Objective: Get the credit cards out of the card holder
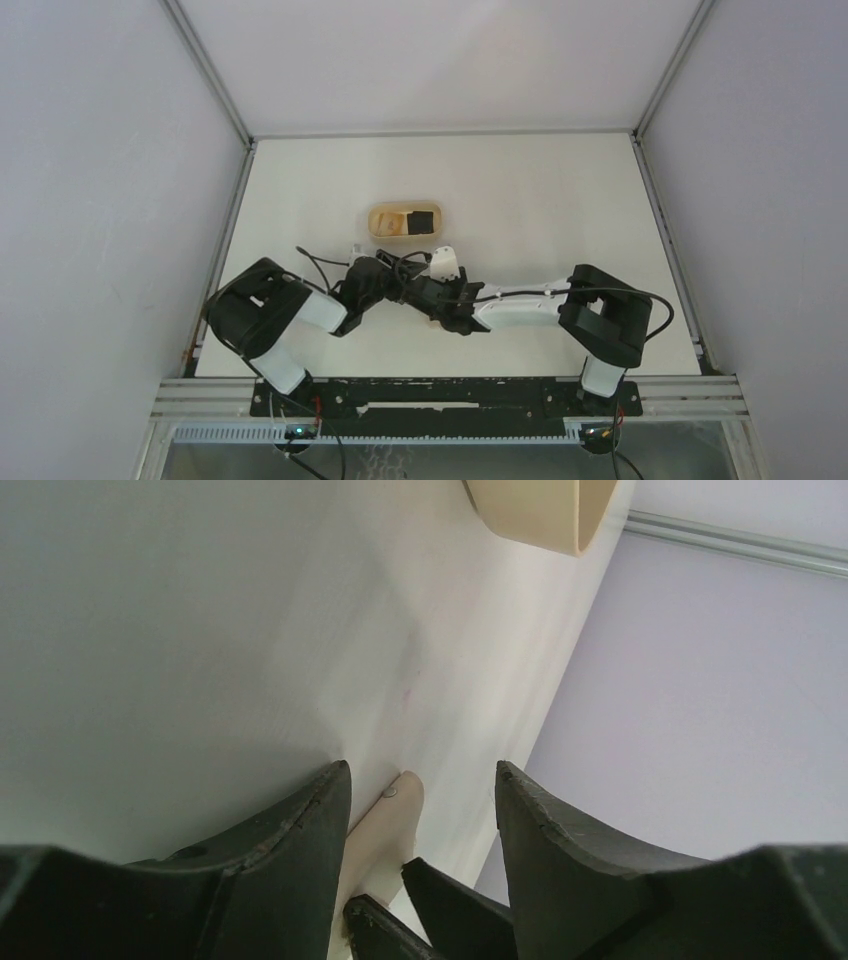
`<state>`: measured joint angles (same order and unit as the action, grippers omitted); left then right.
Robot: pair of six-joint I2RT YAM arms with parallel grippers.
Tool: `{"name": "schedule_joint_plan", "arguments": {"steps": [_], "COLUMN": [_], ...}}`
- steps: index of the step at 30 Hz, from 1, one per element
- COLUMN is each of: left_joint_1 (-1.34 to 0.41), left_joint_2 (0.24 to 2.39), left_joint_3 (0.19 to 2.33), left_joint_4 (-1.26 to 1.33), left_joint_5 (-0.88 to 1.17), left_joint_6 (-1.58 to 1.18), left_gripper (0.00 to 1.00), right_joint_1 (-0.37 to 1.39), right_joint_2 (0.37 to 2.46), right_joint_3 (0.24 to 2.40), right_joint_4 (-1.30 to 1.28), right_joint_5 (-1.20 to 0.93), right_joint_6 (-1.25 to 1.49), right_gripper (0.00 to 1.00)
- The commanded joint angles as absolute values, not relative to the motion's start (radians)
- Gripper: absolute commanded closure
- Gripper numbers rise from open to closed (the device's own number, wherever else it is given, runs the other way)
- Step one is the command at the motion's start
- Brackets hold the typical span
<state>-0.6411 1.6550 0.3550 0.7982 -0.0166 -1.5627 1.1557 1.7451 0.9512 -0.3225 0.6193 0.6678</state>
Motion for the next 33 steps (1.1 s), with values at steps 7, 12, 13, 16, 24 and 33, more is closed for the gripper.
{"name": "schedule_joint_plan", "arguments": {"steps": [7,12,13,16,24,33], "left_joint_1": [-0.642,-0.642,-0.642,-0.642,-0.643,-0.587], "left_joint_2": [1.596,1.542,1.524,1.448,1.243,1.04], "left_joint_3": [0.331,0.317,0.314,0.31,0.324,0.308], "left_joint_4": [0.795,0.743,0.724,0.644,0.347,0.159], "left_joint_5": [-0.042,-0.07,-0.078,-0.11,-0.2,-0.259], "left_joint_6": [-1.514,-1.492,-1.48,-1.438,-1.286,-1.151], "left_gripper": [0.4,0.4,0.4,0.4,0.39,0.37], "right_joint_1": [1.187,1.147,1.131,1.061,0.96,1.068], "right_joint_2": [1.605,1.46,1.425,1.306,1.199,1.404], "right_joint_3": [0.824,0.805,0.794,0.746,0.745,0.941], "right_joint_4": [-0.268,-0.22,-0.209,-0.17,-0.295,-0.598], "right_joint_5": [0.47,0.449,0.43,0.343,0.183,0.219], "right_joint_6": [0.627,0.552,0.543,0.527,0.64,1.032], "right_gripper": [0.19,0.12,0.11,0.08,0.02,0.0]}}
